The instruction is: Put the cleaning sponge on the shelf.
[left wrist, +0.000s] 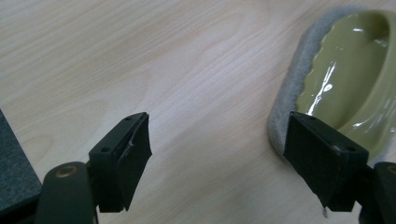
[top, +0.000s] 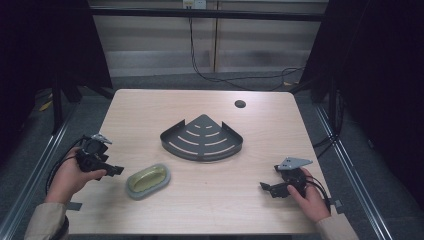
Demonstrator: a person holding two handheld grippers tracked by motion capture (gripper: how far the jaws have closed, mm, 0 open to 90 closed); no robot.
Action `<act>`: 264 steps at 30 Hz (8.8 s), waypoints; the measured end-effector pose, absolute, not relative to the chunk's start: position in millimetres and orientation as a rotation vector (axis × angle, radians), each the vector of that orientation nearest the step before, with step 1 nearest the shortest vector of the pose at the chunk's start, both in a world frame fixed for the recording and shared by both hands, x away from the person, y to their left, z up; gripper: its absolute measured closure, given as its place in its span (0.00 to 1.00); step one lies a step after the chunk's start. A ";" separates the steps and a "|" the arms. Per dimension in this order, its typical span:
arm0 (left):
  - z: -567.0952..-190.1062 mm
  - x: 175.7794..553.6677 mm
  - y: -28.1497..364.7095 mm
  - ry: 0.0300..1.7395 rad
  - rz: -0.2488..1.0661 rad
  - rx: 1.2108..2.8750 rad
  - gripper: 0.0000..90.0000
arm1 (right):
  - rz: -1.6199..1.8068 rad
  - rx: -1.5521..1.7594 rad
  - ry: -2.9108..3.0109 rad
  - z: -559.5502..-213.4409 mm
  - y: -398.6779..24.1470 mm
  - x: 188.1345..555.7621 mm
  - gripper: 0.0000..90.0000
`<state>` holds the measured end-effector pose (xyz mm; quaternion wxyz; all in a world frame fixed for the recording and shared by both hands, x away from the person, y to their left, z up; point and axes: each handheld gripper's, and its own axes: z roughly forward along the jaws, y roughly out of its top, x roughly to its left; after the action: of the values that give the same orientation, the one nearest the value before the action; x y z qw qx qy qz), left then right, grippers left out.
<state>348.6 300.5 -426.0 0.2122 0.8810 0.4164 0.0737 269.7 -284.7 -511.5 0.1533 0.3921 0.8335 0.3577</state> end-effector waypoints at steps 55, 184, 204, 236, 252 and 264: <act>-409.9 354.0 208.9 0.891 -0.132 2.797 0.49 | 1.022 1.124 2.390 -511.5 -284.6 269.6 0.11; -302.4 435.9 143.4 0.921 -0.107 2.792 0.78 | 1.022 1.123 2.390 -511.3 -284.6 269.7 0.11; -315.2 457.0 123.5 0.956 -0.079 2.759 0.78 | 1.022 1.123 2.390 -511.3 -284.6 269.7 0.11; -339.4 482.8 96.6 0.970 -0.024 2.753 0.78 | 1.023 1.121 2.390 -511.4 -284.7 269.8 0.11; -349.7 494.0 75.9 0.916 -0.002 2.756 0.78 | 1.023 1.120 2.390 -511.4 -284.7 269.8 0.11; -358.9 500.3 66.2 0.900 0.012 2.731 0.77 | 1.023 1.120 2.390 -511.4 -284.7 269.8 0.11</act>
<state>500.3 66.2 -358.9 0.1327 0.9414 0.3101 0.0043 269.8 -284.7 -511.4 0.1550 0.3908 0.8342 0.3570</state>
